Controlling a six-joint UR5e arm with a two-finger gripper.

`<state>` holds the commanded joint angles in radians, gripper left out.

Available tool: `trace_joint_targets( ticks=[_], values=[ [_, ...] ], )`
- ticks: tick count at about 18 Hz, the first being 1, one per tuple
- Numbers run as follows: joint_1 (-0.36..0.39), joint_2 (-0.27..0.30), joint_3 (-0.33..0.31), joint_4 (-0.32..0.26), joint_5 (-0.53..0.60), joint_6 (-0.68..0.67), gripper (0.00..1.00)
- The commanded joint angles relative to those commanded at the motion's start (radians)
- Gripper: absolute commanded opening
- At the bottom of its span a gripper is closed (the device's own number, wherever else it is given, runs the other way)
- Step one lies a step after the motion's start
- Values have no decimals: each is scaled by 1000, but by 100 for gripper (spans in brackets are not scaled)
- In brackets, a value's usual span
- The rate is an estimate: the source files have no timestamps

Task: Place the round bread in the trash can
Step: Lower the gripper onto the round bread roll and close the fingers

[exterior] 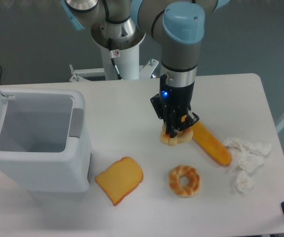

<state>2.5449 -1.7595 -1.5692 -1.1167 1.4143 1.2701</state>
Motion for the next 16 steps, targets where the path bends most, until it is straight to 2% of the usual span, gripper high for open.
trace_joint_targets(
  ticks=[3, 12, 14, 16],
  values=[
    [2, 5, -8, 2, 0, -2, 10],
    [2, 5, 25, 0, -31, -12, 9],
    [2, 3, 43, -2, -50, -40, 9],
    [0, 3, 90, -2, -109, -133, 9]
  ],
)
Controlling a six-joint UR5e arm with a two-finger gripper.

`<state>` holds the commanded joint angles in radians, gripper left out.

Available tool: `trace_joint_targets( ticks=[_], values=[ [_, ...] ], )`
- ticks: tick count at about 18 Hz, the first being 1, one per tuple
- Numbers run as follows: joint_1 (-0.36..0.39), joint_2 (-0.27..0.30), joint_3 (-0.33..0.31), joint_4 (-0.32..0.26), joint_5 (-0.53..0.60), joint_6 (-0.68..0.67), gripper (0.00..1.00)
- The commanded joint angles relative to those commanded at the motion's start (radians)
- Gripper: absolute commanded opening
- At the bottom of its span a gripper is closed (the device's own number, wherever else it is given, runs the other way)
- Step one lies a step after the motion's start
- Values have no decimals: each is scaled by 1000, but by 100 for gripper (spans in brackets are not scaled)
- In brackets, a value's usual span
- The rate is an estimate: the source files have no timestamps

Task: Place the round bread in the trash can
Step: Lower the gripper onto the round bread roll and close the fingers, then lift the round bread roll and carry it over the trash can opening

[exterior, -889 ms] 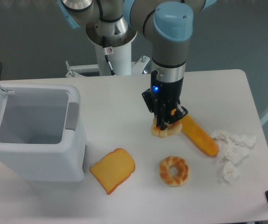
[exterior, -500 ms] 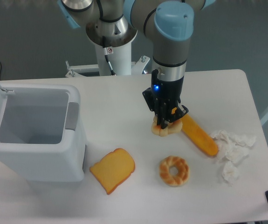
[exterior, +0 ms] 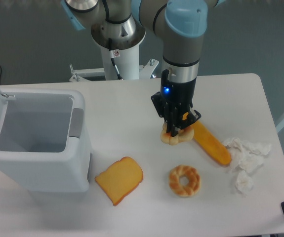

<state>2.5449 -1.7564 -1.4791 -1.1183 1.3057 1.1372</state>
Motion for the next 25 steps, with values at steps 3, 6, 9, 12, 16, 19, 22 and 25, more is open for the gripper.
trace_joint_targets(
  ticks=[3, 6, 9, 12, 16, 19, 22, 25],
  values=[
    [-3, 2, 13, 0, -48, -88, 9],
    [-12, 23, 6, -3, -72, -152, 9],
    [-23, 43, 5, -3, -102, -206, 9],
    [-52, 63, 3, -3, -108, -305, 9],
    [-80, 83, 3, -3, -193, -506, 9],
    [-101, 94, 3, -2, -210, -542, 10],
    [-152, 94, 3, -2, -215, -560, 10],
    [-187, 97, 8, 3, -230, -645, 10]
  ],
)
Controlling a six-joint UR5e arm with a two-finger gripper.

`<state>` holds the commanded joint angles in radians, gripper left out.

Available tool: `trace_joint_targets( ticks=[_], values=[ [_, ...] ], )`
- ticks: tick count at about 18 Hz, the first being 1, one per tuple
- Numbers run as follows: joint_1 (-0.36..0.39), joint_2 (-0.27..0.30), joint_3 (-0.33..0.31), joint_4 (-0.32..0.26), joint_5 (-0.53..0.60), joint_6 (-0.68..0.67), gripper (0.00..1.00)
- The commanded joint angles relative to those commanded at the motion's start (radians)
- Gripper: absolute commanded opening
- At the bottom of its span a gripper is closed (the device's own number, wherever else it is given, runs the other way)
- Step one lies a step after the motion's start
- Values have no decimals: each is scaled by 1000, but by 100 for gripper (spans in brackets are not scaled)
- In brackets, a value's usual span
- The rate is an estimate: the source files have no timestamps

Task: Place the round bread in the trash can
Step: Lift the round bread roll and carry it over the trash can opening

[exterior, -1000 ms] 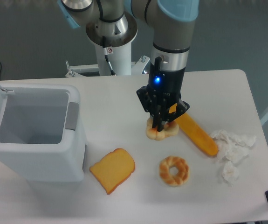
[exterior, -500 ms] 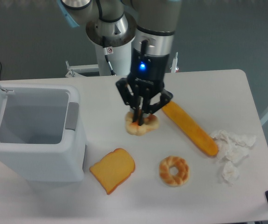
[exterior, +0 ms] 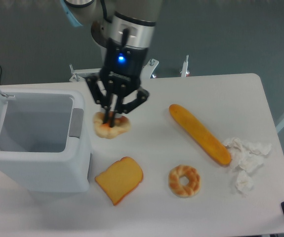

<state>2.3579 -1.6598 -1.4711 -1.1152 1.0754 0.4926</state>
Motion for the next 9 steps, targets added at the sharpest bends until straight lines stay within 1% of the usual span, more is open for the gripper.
trace_joint_targets(
  ticks=[1, 3, 4, 6, 9],
  values=[
    [-11, 3, 2, 0, -14, -11, 10],
    [-23, 28, -3, -2, -17, -11, 10],
    [-26, 31, -3, -2, -17, -11, 10],
    [-60, 34, -3, 0, -15, -17, 10],
    [-89, 38, -3, 0, -15, -26, 11]
  ],
)
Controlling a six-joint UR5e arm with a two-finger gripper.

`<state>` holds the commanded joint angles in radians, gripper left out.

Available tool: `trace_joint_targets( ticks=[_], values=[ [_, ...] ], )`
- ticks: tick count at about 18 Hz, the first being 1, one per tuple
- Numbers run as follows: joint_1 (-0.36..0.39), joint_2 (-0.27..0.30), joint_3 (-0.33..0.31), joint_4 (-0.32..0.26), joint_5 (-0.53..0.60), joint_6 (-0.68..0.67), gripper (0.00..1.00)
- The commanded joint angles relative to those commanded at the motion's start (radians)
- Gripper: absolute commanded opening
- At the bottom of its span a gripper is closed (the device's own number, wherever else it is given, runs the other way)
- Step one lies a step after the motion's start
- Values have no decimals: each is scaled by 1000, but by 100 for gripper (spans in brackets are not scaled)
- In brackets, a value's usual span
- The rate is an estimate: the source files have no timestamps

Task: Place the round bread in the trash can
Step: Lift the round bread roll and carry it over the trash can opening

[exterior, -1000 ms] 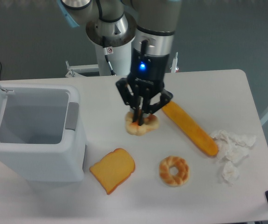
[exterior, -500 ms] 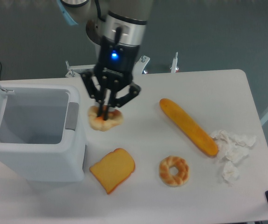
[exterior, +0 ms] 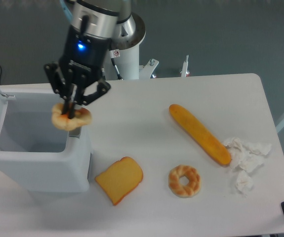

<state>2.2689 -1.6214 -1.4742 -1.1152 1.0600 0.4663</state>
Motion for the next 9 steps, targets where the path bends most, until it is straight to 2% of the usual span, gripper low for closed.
trace_joint_targets(
  ticks=[5, 9],
  values=[
    [-75, -14, -14, 0, -2, 2, 11],
    [-84, -23, -32, 2, -2, 3, 11]
  ],
)
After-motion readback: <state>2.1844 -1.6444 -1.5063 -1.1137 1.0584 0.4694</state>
